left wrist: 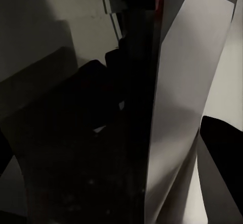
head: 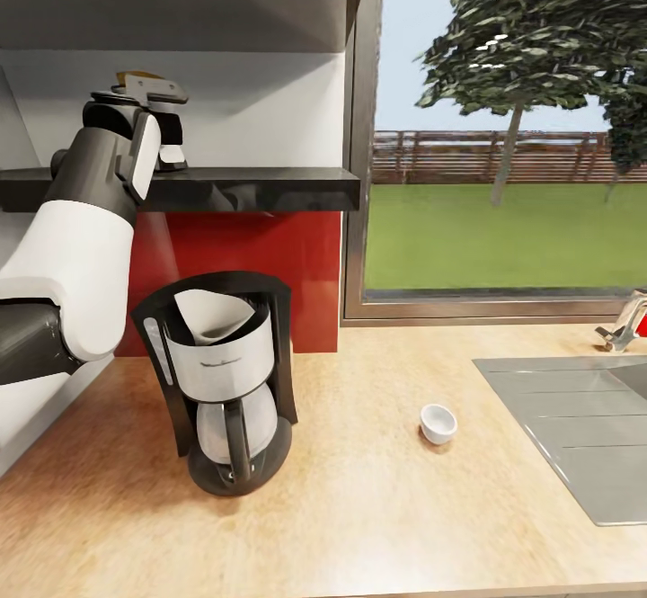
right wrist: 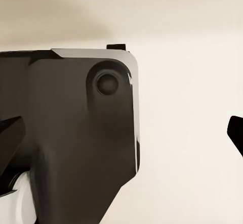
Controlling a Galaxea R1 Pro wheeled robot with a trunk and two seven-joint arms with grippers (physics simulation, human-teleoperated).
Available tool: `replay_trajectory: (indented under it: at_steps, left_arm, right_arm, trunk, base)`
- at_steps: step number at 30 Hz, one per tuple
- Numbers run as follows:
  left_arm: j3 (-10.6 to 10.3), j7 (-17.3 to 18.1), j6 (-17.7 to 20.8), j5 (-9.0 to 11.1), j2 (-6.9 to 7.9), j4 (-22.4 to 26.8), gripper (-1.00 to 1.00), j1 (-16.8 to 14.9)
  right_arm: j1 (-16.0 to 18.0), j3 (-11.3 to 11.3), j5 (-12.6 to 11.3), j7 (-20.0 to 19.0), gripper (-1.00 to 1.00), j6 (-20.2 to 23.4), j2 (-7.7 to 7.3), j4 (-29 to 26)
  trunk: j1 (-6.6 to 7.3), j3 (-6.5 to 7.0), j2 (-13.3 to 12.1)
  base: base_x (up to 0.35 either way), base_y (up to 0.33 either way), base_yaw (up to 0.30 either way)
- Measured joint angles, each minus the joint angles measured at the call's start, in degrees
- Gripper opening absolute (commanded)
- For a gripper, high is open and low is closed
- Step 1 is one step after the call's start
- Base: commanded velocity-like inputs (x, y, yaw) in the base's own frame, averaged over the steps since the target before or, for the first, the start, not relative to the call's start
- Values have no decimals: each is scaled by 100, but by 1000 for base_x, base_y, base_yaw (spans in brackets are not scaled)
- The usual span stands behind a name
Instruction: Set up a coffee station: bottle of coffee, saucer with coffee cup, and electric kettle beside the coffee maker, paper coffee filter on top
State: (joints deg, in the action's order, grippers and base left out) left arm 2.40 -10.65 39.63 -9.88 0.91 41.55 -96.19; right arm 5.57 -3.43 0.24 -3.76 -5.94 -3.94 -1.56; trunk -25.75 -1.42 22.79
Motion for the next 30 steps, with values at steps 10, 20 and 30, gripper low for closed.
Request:
replay_trajectory:
  at_steps: [10,20,30]
  left_arm:
    - [-9,0,-9,9,-32,-1,-100,0]
    - [-59,-18,-9,14,-37,-9,-100,1]
    - [-71,-27,-9,16,-59,-10,-100,1]
  right_arm:
    - [0,0,0,0,100,0,8,0]
    - [0,0,0,1,100,4,8,0]
    - [0,0,0,1,100,1,17,-9]
  trunk:
    - [0,0,0]
    - [-3,0,-1]
    - [-3,0,-1]
  base:
    - [-2,0,0]
    - [-204,-126,0]
    - [-257,-166,0]
